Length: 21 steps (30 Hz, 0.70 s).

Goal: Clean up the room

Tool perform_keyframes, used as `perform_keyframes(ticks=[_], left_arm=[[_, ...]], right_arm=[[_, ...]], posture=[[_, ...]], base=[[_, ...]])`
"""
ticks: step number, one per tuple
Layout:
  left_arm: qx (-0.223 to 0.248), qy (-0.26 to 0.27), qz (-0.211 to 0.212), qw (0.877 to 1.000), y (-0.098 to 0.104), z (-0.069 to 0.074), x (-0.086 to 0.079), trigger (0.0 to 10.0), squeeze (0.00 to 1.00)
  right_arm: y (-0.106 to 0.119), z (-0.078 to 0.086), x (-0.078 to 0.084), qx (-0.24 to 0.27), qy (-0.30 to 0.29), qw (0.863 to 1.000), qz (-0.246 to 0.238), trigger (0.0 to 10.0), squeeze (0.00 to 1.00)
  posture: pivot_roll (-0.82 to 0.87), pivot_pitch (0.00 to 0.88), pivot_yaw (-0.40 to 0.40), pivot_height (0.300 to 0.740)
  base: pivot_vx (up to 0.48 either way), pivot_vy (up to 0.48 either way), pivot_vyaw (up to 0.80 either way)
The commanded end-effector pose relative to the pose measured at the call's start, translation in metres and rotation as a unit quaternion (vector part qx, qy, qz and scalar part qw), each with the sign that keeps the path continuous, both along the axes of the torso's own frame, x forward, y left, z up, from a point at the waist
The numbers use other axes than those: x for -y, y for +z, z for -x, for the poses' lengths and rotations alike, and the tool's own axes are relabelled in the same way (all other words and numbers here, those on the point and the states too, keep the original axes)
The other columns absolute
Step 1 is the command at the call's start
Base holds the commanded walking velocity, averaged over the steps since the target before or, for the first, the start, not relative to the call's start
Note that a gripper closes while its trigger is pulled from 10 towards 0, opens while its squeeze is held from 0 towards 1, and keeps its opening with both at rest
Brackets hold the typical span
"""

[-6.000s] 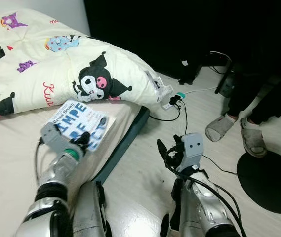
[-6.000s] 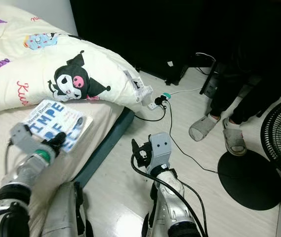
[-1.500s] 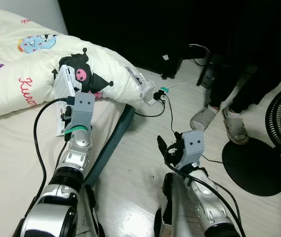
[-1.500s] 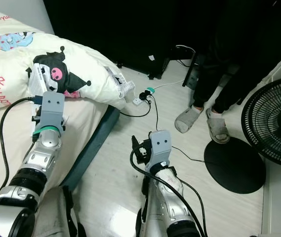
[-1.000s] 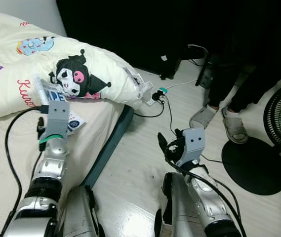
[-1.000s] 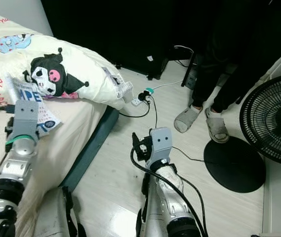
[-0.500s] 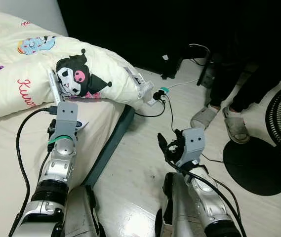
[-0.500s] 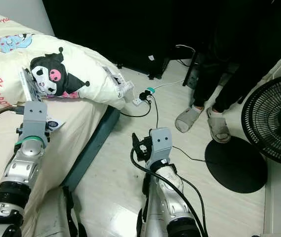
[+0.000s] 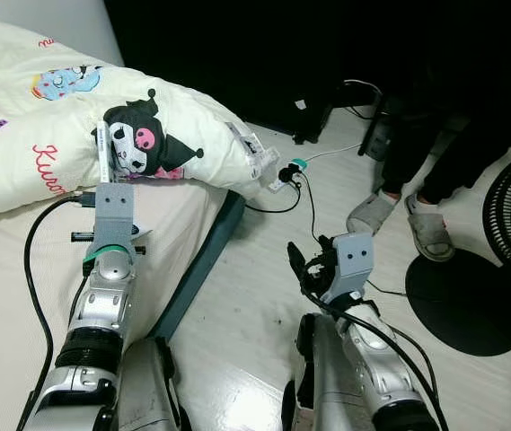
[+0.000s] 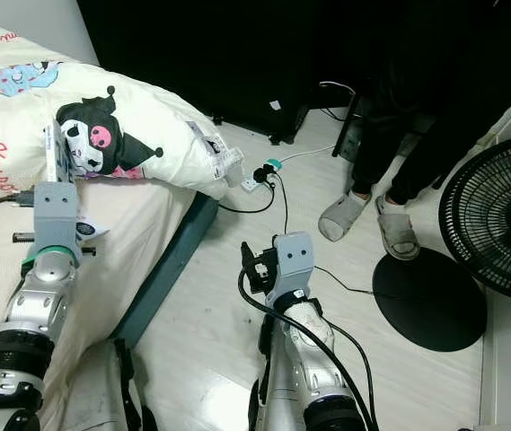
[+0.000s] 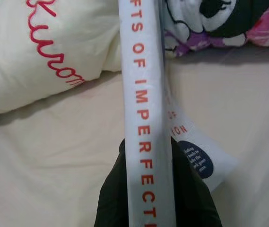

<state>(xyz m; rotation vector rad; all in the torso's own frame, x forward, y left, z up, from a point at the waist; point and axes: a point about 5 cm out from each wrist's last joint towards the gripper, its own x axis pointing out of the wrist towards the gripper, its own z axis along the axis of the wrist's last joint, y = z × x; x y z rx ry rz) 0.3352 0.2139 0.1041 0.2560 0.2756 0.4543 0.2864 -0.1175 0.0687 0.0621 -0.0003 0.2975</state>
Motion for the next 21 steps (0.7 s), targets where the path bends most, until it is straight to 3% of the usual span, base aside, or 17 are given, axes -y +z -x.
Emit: perform_keyframes(ticks=[1, 3, 5, 6, 8, 9, 10, 12, 16, 17, 19, 21], left_arm=[[0.029, -0.003, 0.021, 0.999, 0.006, 0.001, -0.001, 0.0, 0.0], [0.029, -0.003, 0.021, 0.999, 0.006, 0.001, -0.001, 0.0, 0.0], [0.116, -0.072, 0.088, 0.987, 0.034, -0.006, 0.02, 0.0, 0.0], [0.159, -0.113, 0.115, 0.974, 0.053, -0.007, 0.033, 7.5, 0.0], [0.159, -0.113, 0.115, 0.974, 0.053, -0.007, 0.033, 7.5, 0.0], [0.198, -0.152, 0.133, 0.959, 0.072, -0.007, 0.047, 10.0, 0.0], [0.23, -0.18, 0.137, 0.946, 0.089, -0.006, 0.059, 10.0, 0.0], [0.23, -0.18, 0.137, 0.946, 0.089, -0.006, 0.059, 10.0, 0.0], [0.28, -0.237, 0.124, 0.922, 0.119, -0.001, 0.084, 10.0, 0.0], [0.28, -0.237, 0.124, 0.922, 0.119, -0.001, 0.084, 10.0, 0.0], [0.293, -0.281, 0.095, 0.909, 0.126, 0.004, 0.097, 10.0, 0.0], [0.288, -0.306, 0.085, 0.903, 0.124, 0.006, 0.103, 10.0, 0.0]], right_arm=[[-0.006, 0.003, 0.001, -0.012, -0.002, 1.0, -0.004, 10.0, 0.0], [-0.006, 0.003, 0.001, -0.012, -0.002, 1.0, -0.004, 10.0, 0.0], [-0.001, 0.002, 0.002, -0.002, -0.005, 1.0, -0.004, 10.0, 0.0], [0.004, 0.0, 0.003, 0.008, -0.009, 1.0, -0.007, 10.0, 0.0], [0.004, 0.0, 0.003, 0.008, -0.009, 1.0, -0.007, 10.0, 0.0], [0.011, -0.002, 0.003, 0.022, -0.007, 1.0, -0.015, 10.0, 0.0], [0.019, -0.005, 0.004, 0.038, -0.01, 0.999, -0.016, 10.0, 0.0], [0.019, -0.005, 0.004, 0.038, -0.01, 0.999, -0.016, 10.0, 0.0], [0.031, -0.01, 0.006, 0.063, -0.023, 0.998, -0.019, 10.0, 0.0], [0.031, -0.01, 0.006, 0.063, -0.023, 0.998, -0.019, 10.0, 0.0], [0.032, -0.01, 0.004, 0.066, -0.018, 0.997, -0.019, 10.0, 0.0], [0.032, -0.01, 0.004, 0.067, -0.017, 0.997, -0.018, 10.0, 0.0]], posture=[[-0.02, 0.092, 0.043, 0.556], [-0.02, 0.092, 0.043, 0.556], [-0.02, 0.096, 0.041, 0.556], [-0.02, 0.095, 0.041, 0.556], [-0.02, 0.095, 0.041, 0.556], [-0.02, 0.092, 0.043, 0.556], [-0.02, 0.091, 0.042, 0.56], [-0.02, 0.091, 0.042, 0.56], [-0.02, 0.079, 0.039, 0.574], [-0.02, 0.079, 0.039, 0.574], [-0.02, 0.074, 0.035, 0.583], [-0.02, 0.073, 0.035, 0.588]], base=[[0.0, 0.0, 0.0], [0.0, 0.0, 0.0], [0.0, 0.0, 0.0], [0.0, 0.0, 0.0], [0.0, 0.0, 0.0], [0.0, 0.0, 0.0], [0.0, 0.0, 0.0], [0.0, 0.0, 0.0], [0.0, 0.0, 0.0], [0.0, 0.0, 0.0], [0.0, 0.0, 0.0], [0.0, 0.0, 0.0]])
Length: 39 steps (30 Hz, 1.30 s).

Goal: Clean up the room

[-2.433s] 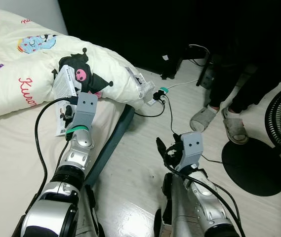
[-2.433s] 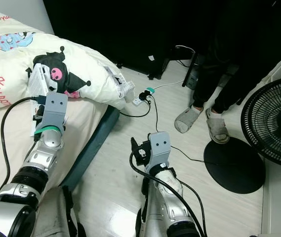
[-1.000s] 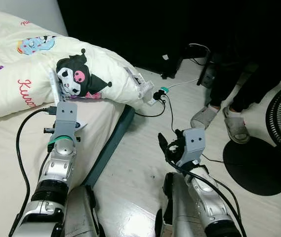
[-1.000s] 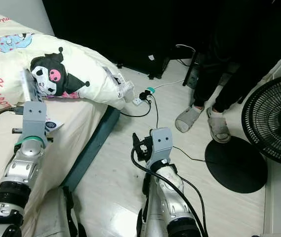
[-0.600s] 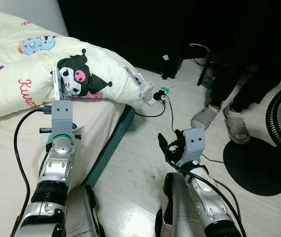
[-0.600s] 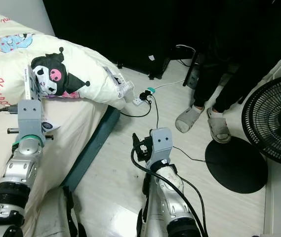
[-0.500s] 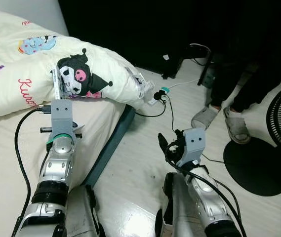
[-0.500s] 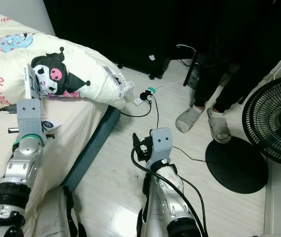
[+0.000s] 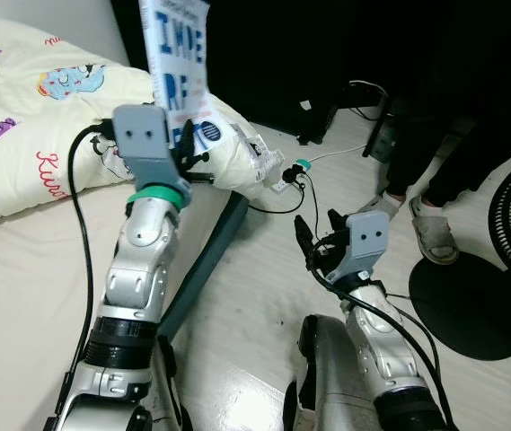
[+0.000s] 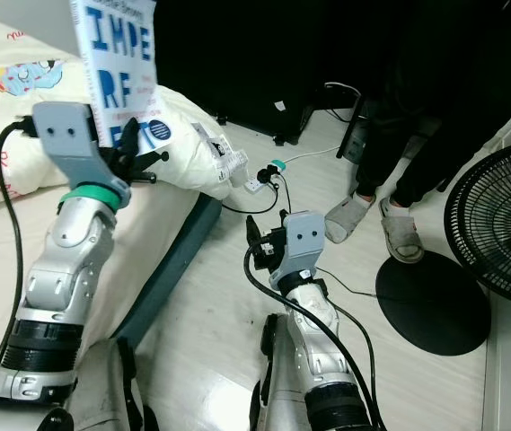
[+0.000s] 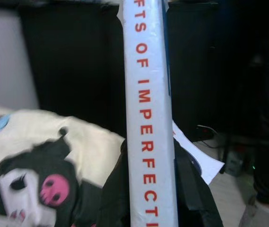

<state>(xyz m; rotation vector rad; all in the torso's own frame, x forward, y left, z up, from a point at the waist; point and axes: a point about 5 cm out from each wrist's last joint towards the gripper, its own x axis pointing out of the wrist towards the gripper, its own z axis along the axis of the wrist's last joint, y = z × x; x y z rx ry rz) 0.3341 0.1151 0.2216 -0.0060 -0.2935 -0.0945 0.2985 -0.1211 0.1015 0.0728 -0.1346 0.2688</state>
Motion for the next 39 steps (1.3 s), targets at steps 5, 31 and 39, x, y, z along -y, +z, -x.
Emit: perform_keyframes(ticks=[5, 31, 39], left_arm=[[-0.031, -0.096, -0.059, 0.993, -0.02, 0.012, 0.025, 10.0, 0.0], [-0.134, -0.095, -0.045, 0.985, -0.053, 0.012, 0.018, 10.0, 0.0], [-0.152, -0.094, -0.055, 0.982, -0.063, 0.013, 0.015, 10.0, 0.0]], right_arm=[[0.001, 0.002, -0.001, 0.005, 0.0, 1.0, -0.003, 10.0, 0.0], [0.0, 0.002, -0.003, 0.002, 0.006, 1.0, -0.003, 10.0, 0.0], [-0.004, 0.002, -0.002, -0.005, 0.004, 1.0, 0.001, 10.0, 0.0]], posture=[[-0.03, 0.069, 0.041, 0.606], [-0.02, 0.047, 0.047, 0.675], [-0.02, 0.036, 0.047, 0.703]], base=[[0.0, 0.0, 0.0], [0.0, 0.0, 0.0], [0.0, 0.0, 0.0]])
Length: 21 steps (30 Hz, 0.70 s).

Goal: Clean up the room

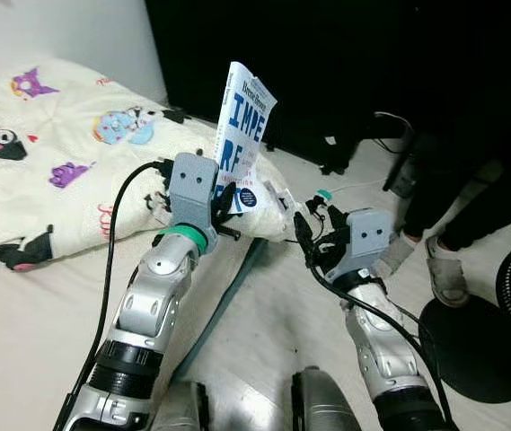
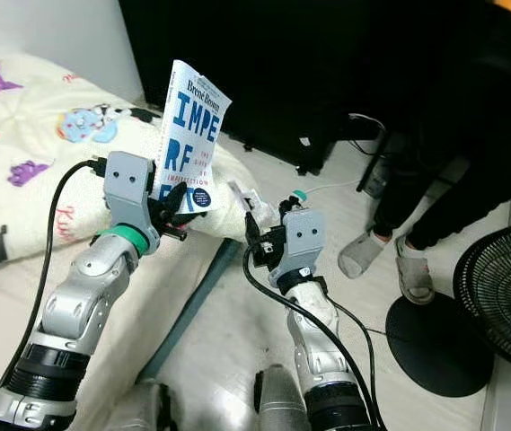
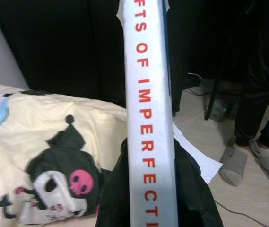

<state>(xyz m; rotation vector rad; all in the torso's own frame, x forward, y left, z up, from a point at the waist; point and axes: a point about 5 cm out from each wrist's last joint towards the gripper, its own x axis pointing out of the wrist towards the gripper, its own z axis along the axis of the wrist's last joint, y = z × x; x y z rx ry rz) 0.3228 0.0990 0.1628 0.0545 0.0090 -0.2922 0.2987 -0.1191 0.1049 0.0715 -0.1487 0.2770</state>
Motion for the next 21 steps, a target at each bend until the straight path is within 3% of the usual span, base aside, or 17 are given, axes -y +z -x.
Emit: perform_keyframes(ticks=[1, 5, 21], left_arm=[[-0.007, -0.001, -0.006, 1.0, -0.007, 0.001, -0.002, 10.0, 0.0], [-0.014, -0.001, -0.011, 1.0, -0.012, 0.002, -0.003, 10.0, 0.0], [-0.026, -0.012, -0.008, 1.0, -0.02, 0.004, -0.002, 10.0, 0.0]], right_arm=[[-0.007, 0.002, 0.001, -0.013, 0.0, 1.0, 0.001, 10.0, 0.0], [-0.01, 0.0, 0.001, -0.022, -0.009, 1.0, 0.009, 10.0, 0.0], [-0.014, -0.001, -0.005, -0.031, -0.011, 0.999, 0.012, 10.0, 0.0]], posture=[[-0.02, 0.033, 0.047, 0.707], [-0.02, 0.031, 0.048, 0.725], [-0.02, 0.021, 0.054, 0.725]], base=[[0.0, 0.0, 0.0], [0.0, 0.0, 0.0], [0.0, 0.0, 0.0]])
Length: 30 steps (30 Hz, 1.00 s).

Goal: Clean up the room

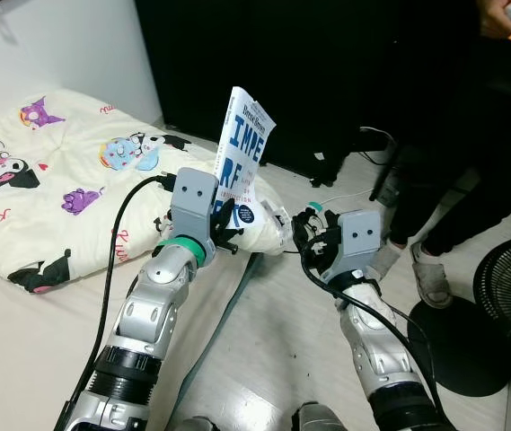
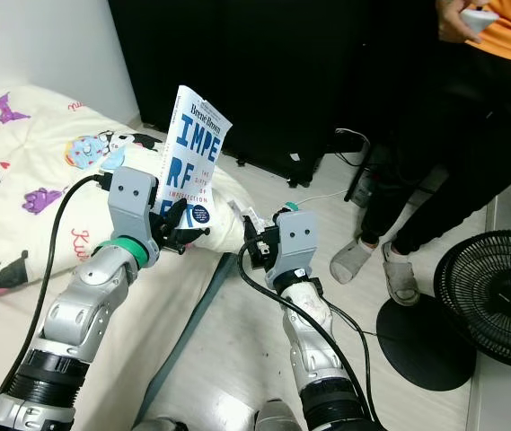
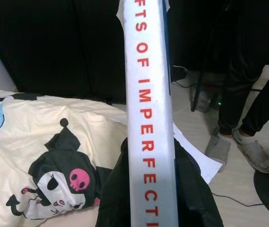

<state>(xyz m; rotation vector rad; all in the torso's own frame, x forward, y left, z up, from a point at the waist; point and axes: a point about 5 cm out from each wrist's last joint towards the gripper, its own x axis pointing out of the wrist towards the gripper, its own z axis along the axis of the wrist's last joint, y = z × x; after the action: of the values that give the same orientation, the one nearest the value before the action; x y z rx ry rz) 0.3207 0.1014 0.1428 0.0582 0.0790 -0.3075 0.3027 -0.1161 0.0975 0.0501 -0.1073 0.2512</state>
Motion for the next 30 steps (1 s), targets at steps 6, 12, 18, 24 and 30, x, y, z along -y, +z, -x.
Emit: perform_keyframes(ticks=[6, 12, 18, 24, 30], left_arm=[[0.003, -0.007, -0.008, 1.0, -0.005, 0.002, 0.0, 10.0, 0.0], [-0.006, -0.006, -0.019, 1.0, -0.014, 0.005, -0.001, 10.0, 0.0], [-0.01, -0.005, -0.034, 0.999, -0.02, 0.007, -0.004, 10.0, 0.0], [-0.007, -0.003, -0.032, 0.999, -0.019, 0.006, -0.003, 10.0, 0.0], [-0.003, 0.002, -0.031, 1.0, -0.019, 0.005, -0.004, 10.0, 0.0]], right_arm=[[-0.01, 0.003, -0.002, -0.015, 0.003, 1.0, 0.0, 10.0, 0.0], [-0.016, 0.005, -0.002, -0.023, 0.005, 1.0, 0.009, 10.0, 0.0], [-0.018, 0.004, -0.003, -0.025, 0.002, 1.0, 0.016, 10.0, 0.0], [-0.017, 0.003, -0.003, -0.023, 0.002, 1.0, 0.02, 10.0, 0.0], [-0.016, 0.001, -0.005, -0.02, 0.004, 1.0, 0.019, 10.0, 0.0]], posture=[[-0.02, 0.017, 0.052, 0.725], [-0.01, 0.01, 0.051, 0.725], [-0.02, 0.006, 0.05, 0.725], [-0.02, 0.006, 0.048, 0.725], [-0.01, 0.01, 0.045, 0.725]], base=[[0.0, 0.0, 0.0], [0.0, 0.0, 0.0], [0.0, 0.0, 0.0], [-0.272, 0.0, 0.0], [-0.281, 0.0, 0.0]])
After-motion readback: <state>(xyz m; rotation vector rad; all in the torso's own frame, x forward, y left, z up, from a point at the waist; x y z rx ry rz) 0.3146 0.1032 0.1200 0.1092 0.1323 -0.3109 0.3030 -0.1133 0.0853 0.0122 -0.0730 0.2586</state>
